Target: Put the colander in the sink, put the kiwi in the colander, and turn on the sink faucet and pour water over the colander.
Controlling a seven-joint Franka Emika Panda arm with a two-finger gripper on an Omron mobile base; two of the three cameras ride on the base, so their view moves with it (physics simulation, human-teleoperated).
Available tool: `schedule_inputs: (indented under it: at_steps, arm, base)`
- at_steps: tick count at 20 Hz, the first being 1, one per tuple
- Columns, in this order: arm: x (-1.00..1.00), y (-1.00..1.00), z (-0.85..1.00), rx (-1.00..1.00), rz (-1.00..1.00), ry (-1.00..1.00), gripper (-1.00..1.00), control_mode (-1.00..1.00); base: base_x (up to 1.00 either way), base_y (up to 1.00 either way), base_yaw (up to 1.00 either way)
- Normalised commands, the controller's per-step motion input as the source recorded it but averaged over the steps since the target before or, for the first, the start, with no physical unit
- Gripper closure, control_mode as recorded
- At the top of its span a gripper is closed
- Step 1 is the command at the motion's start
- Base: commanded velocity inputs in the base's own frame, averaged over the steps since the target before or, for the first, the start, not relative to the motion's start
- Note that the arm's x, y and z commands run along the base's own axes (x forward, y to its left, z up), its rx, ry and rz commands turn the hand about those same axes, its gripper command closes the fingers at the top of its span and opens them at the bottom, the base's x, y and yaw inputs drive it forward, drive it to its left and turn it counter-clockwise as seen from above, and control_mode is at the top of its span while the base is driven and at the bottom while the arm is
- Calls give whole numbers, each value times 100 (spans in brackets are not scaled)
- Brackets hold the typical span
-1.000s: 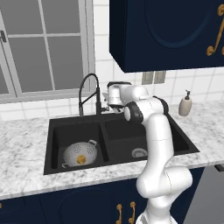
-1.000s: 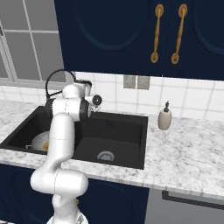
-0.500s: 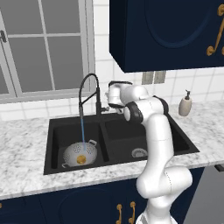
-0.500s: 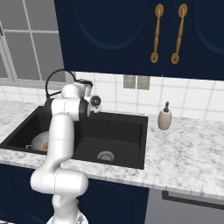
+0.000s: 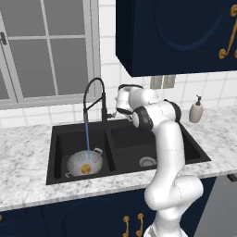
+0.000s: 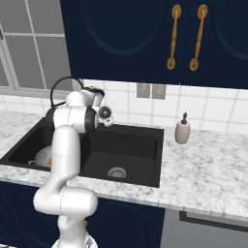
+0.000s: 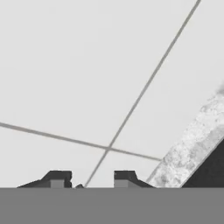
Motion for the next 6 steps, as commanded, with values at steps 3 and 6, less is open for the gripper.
schedule_inputs:
  at_steps: [3, 6]
  arm:
    - [-37, -65, 0, 2, -1, -2, 100, -100]
    - [-57, -67, 0, 4, 0, -12, 100, -100]
  base:
    - [0, 0, 0]
    - [0, 0, 0]
